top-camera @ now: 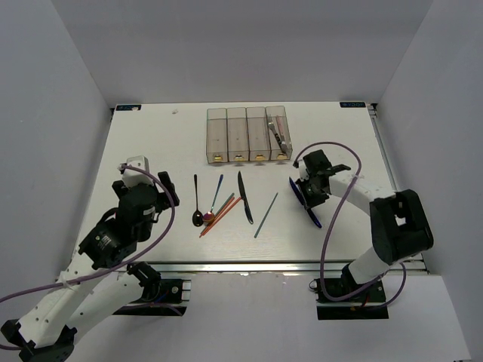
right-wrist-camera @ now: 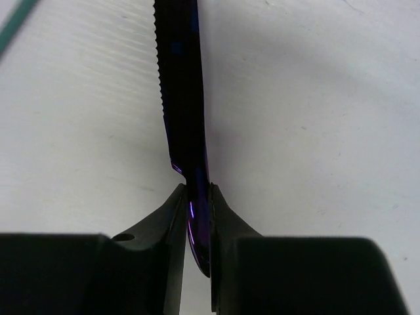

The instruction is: Sort the eating utensils into containers

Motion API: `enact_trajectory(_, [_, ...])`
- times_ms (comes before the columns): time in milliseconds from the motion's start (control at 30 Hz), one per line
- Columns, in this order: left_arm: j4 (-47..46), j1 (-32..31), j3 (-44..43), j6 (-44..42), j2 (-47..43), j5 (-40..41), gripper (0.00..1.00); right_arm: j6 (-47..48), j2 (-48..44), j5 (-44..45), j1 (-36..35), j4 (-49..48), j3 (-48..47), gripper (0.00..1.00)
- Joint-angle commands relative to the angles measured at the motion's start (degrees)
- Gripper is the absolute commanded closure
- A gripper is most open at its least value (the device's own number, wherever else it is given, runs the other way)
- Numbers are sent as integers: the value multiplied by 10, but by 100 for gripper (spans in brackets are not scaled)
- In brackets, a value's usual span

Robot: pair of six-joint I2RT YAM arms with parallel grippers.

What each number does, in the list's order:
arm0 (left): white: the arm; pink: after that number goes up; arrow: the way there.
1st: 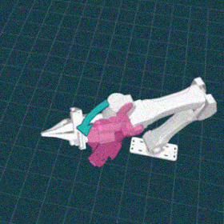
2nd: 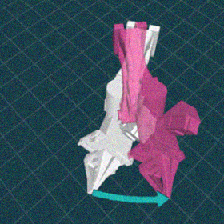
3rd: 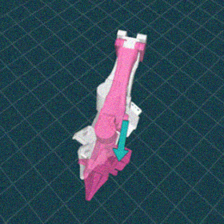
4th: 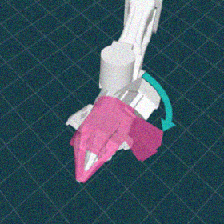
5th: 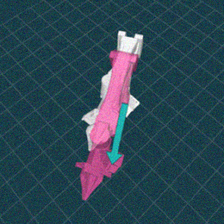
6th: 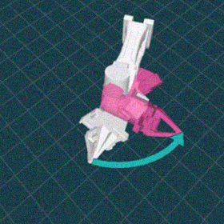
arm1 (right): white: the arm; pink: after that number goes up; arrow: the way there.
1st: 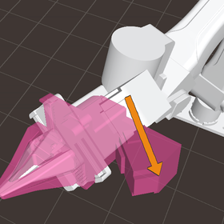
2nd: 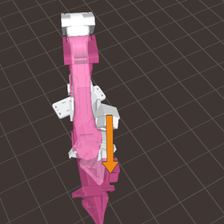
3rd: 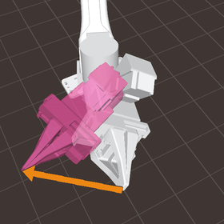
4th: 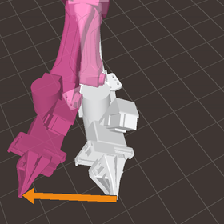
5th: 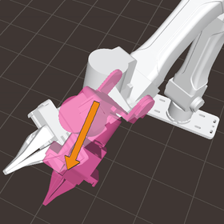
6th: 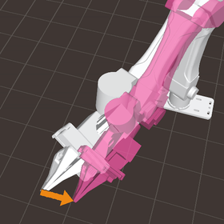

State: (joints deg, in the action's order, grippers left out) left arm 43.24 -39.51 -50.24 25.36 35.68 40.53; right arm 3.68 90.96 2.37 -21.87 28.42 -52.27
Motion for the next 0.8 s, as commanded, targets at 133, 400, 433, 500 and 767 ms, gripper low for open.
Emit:
enact_trajectory(133, [-13,0,12,15,-16,38,2,-92,-133,-125,0,-48,13,100])
enact_trajectory(400, [-15,0,15,17,-3,41,2,-269,-80,-151,-19,-201,-121,100])
enact_trajectory(433, [-15,0,15,18,-3,41,2,-298,-56,-142,-21,-208,-151,100])
enact_trajectory(500, [-17,0,18,19,-6,44,2,-313,18,-135,-27,-204,-214,100])
enact_trajectory(767, [-23,0,22,17,3,35,2,-294,272,-79,-35,-90,-590,100])
